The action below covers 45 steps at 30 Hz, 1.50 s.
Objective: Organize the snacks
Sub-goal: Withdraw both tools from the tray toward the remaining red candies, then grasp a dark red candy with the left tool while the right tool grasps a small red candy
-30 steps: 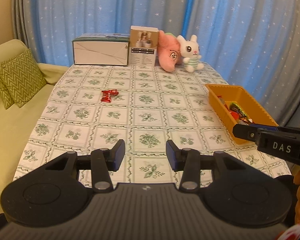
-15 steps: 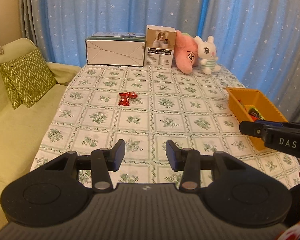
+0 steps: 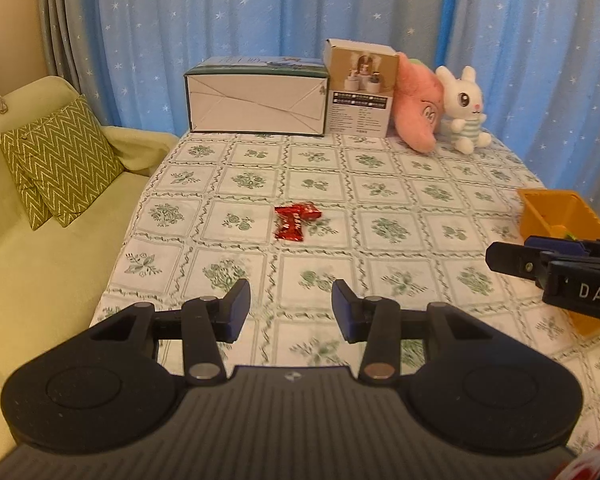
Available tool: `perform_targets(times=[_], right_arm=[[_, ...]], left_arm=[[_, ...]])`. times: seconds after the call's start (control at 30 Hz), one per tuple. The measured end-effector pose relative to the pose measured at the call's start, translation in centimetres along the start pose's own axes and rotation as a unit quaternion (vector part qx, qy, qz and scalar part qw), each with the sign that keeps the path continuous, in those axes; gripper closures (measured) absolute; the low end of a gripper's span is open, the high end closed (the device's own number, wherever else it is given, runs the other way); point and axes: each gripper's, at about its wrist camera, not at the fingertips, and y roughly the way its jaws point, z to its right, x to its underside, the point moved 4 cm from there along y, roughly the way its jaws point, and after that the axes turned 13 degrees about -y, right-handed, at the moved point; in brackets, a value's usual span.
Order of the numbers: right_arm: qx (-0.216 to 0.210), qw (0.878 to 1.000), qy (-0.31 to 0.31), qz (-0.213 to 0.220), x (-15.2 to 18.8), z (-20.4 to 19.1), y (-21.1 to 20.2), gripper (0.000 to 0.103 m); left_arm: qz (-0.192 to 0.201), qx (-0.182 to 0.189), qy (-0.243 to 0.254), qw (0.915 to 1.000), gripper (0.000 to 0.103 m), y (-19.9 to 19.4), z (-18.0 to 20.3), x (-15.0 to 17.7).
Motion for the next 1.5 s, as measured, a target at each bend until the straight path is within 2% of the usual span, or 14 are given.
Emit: perform_targets(times=[0.27,0.5,0.57,0.63,0.83,1.03,1.23,1.37,1.5], right_arm=[[-0.003,1.000,-0.003,-0.025,-1.0,0.9,7.7,0.052],[-0.019,0.999,0.004,-0.039,-1.7,1.9,13.2,0.052],[-0.022,0.999,0.007,-0.044,-1.9,2.2,14.4,0.052],[-0.025,0.999,0.010,-0.045,-2.1,2.5,15.3,0.052],[-0.018,0.999,0.011,-0.049,-2.7,3.5,17.2,0.052],[-0.014,0.998,0.007,-0.055,-2.9,3.7,18.6,0.052],[-0.019,0.999,-0.003,-0.049,-3.4,3.0,19.6,0.052],[-0.035,0.998,-0.015,-0.043,-3.8,1.9,20.5,0.052],[-0.059,0.997,-0.030,-0.033,-4.3,0.3,21.6,0.052]], left_arm=[[-0.002,0.012,-0.006,0.9999,0.062,6.8,-0.7,-2.2],[-0.008,0.025,0.012,0.9996,0.061,12.0,-0.4,-3.6],[-0.004,0.028,0.023,0.9994,0.053,13.2,-0.3,-4.1],[-0.007,0.025,0.025,0.9993,0.049,14.6,-0.2,-4.5],[-0.035,0.026,0.030,0.9986,0.049,18.2,-0.5,-4.1],[-0.041,0.041,0.018,0.9982,0.059,19.9,-0.7,-4.3],[-0.044,0.047,0.043,0.9970,0.081,20.6,-0.8,-4.3],[-0.046,0.038,0.026,0.9979,0.081,20.3,-2.4,-4.7],[-0.031,0.027,0.014,0.9991,0.082,19.5,-3.8,-5.5]])
